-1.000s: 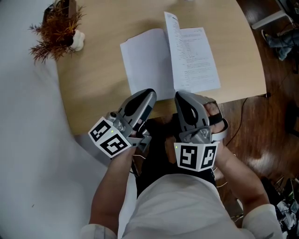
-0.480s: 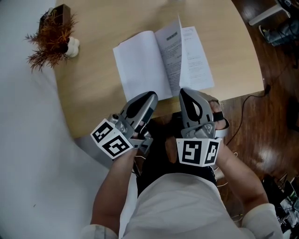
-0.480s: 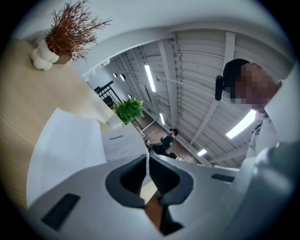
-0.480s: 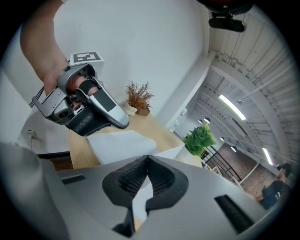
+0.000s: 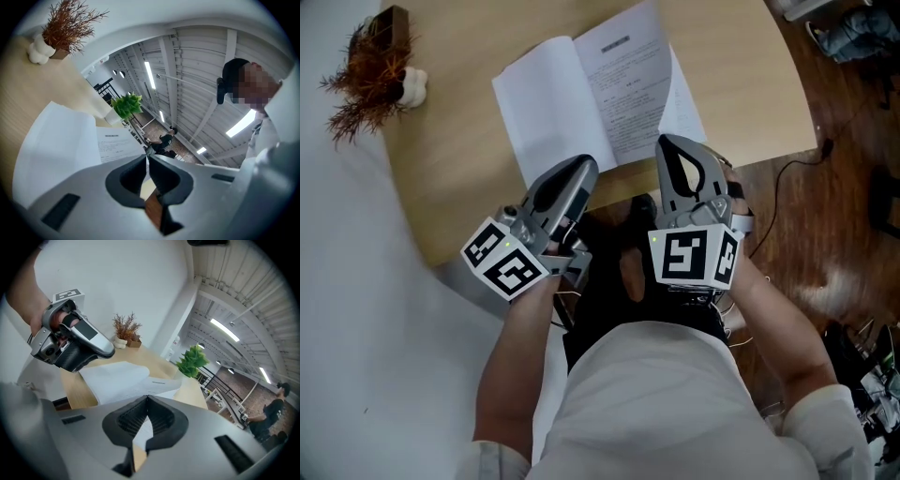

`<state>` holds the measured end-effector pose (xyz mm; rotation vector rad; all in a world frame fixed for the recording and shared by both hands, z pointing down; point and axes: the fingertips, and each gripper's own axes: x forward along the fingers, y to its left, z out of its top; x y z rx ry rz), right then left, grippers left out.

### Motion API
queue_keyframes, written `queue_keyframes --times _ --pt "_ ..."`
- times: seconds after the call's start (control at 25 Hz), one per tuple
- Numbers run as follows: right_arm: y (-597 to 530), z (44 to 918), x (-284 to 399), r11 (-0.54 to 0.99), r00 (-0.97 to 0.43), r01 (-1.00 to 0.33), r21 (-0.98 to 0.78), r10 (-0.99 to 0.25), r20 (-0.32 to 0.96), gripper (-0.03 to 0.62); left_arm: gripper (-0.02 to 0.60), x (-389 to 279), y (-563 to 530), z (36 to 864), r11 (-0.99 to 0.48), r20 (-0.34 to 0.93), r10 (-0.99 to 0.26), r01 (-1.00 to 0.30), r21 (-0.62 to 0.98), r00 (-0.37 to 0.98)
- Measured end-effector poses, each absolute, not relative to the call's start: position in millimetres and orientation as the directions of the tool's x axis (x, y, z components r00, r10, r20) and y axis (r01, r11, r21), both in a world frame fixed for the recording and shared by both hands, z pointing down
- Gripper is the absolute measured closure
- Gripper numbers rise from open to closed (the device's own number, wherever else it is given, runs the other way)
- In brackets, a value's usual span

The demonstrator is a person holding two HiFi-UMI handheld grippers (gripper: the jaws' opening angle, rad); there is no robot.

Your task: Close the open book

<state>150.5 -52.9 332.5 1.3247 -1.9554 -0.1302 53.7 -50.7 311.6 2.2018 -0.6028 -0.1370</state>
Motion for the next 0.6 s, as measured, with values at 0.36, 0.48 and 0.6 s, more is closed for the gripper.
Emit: queue_keyframes --times 0.36,0.48,0.6 --pt "-54 348 170 0.427 -0.149 -0.796 0.429 -0.825 0.545 0.591 0.583 65 -49 319 -0.54 0.114 -0.45 -0.371 0.756 0.886" --pt "-54 354 175 0.421 -0.142 -0.812 0.405 -0.815 0.561 0.591 0.583 69 -47 322 -0.537 0.119 -0.443 -0.369 0.759 0.888" --pt "-54 361 181 0.411 -0.141 -0.832 0.371 -0.806 0.575 0.591 0.583 72 -47 324 -0.534 0.127 -0.436 -0.37 0.761 0.891"
